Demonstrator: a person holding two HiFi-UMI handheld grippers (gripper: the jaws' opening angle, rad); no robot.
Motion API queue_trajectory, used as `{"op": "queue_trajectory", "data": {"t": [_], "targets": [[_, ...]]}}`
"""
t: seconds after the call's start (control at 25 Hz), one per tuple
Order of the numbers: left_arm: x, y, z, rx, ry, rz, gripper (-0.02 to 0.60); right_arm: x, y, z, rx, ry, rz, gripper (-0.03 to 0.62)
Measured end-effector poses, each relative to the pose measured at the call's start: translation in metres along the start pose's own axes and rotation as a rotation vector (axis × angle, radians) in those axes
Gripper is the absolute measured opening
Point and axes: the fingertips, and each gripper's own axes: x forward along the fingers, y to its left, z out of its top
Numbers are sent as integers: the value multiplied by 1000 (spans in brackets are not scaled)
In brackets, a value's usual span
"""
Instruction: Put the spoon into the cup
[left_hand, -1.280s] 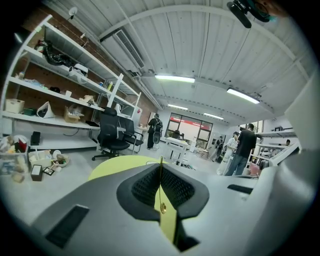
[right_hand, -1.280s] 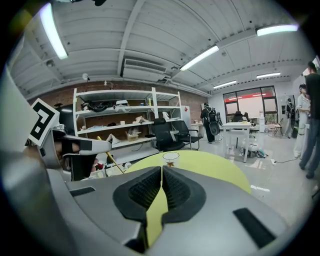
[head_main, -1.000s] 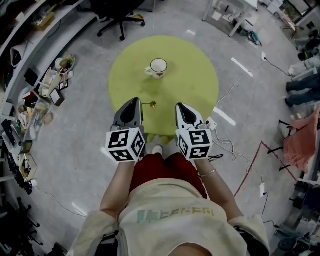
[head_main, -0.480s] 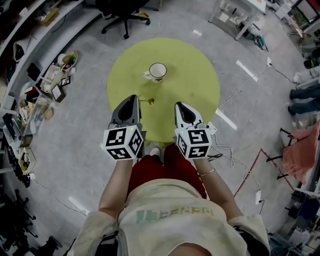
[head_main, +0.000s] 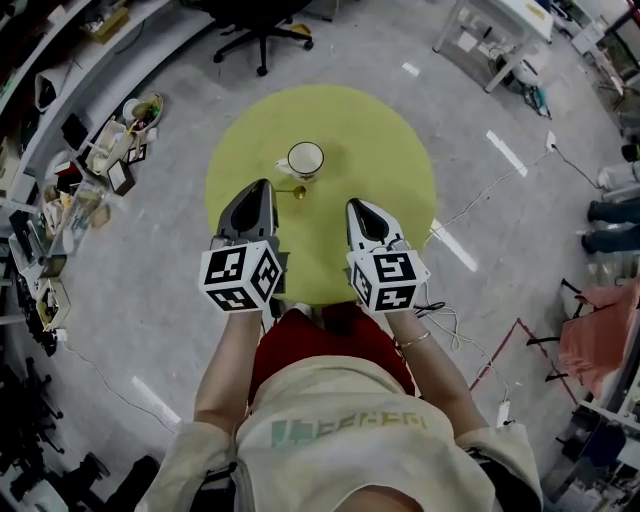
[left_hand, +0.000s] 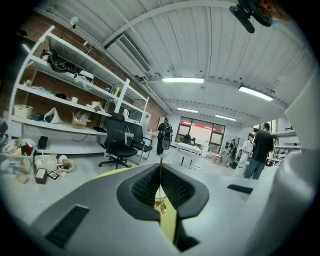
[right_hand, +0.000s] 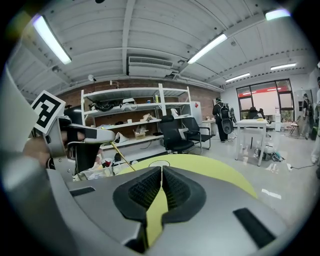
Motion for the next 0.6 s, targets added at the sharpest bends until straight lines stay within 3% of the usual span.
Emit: {"op": "queue_trajectory", "data": {"t": [0.6], "targets": [[64,-5,27,-23,-51,82,25,48,-45,24,-29,7,89,37]]}}
